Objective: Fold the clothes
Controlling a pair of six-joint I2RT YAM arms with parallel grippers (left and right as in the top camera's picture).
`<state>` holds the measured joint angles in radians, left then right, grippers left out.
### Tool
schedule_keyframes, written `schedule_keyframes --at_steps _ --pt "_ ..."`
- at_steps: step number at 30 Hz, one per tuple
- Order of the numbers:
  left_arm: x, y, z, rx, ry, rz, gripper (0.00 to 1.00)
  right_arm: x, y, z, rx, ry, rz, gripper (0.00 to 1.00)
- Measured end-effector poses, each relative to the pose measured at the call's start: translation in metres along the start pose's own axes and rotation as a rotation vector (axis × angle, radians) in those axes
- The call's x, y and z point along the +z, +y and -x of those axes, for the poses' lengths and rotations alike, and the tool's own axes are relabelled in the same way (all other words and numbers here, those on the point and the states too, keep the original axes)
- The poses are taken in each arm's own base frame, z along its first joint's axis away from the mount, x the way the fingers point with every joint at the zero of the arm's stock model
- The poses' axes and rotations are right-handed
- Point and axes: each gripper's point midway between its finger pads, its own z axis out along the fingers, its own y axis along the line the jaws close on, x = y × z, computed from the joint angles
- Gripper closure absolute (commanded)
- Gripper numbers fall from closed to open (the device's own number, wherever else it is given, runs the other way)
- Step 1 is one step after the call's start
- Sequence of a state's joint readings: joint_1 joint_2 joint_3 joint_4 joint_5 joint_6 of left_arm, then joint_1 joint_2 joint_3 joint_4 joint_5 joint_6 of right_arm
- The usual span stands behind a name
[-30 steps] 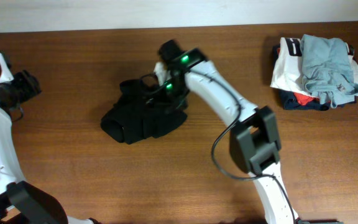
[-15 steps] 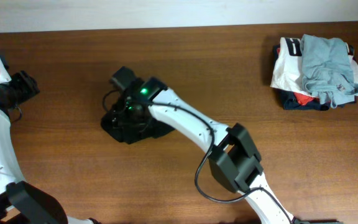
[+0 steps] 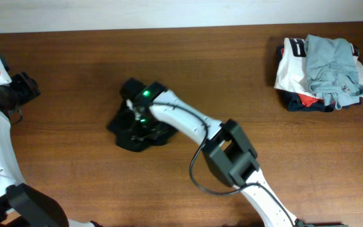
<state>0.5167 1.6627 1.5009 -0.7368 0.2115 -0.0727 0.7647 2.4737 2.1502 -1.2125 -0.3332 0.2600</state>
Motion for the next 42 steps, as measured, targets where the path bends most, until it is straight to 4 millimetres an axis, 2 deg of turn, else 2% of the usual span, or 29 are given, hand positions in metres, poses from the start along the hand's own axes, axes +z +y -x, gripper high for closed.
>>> schedule_keyframes --at_steps 3,7,12,15,18,21,26,30,33,35,40,42 --pt "0.0 0.0 0.0 0.0 0.0 0.0 0.41 -0.013 -0.036 -0.012 0.012 0.071 0.006 0.24" --pt "0.0 0.0 0.0 0.0 0.0 0.0 0.41 -0.033 -0.097 -0.004 0.017 0.051 -0.022 0.24" --pt "0.0 0.0 -0.002 -0.001 0.007 0.0 0.4 -0.056 -0.178 0.024 0.019 -0.079 -0.147 0.12" --pt "0.0 0.0 -0.003 -0.003 0.012 0.001 0.4 -0.068 -0.206 0.018 0.051 -0.075 -0.164 0.03" --pt "0.0 0.0 -0.004 -0.003 0.015 0.001 0.4 -0.083 -0.215 0.006 0.097 -0.046 -0.126 0.02" --pt "0.0 0.0 -0.004 -0.003 0.015 0.001 0.4 -0.108 -0.212 0.008 0.135 -0.08 -0.052 0.02" --pt "0.001 0.0 -0.004 -0.004 0.016 0.001 0.41 -0.167 -0.185 0.031 0.247 -0.228 0.047 0.0" --pt "0.002 0.001 -0.005 -0.005 0.02 0.001 0.4 -0.191 -0.169 0.035 0.46 -0.276 0.104 0.01" --pt "0.005 0.002 -0.006 -0.006 0.027 0.002 0.4 -0.188 -0.166 0.029 0.641 -0.244 0.112 0.06" --pt "0.007 0.002 -0.007 -0.008 0.033 0.002 0.4 -0.175 -0.169 0.015 0.813 -0.174 0.079 0.06" --pt "0.017 0.004 -0.012 -0.013 0.058 0.003 0.4 -0.152 -0.173 -0.002 1.019 -0.097 -0.009 0.06" --pt "0.023 0.006 -0.016 -0.016 0.076 0.004 0.41 -0.14 -0.175 -0.003 1.075 -0.088 -0.035 0.06"
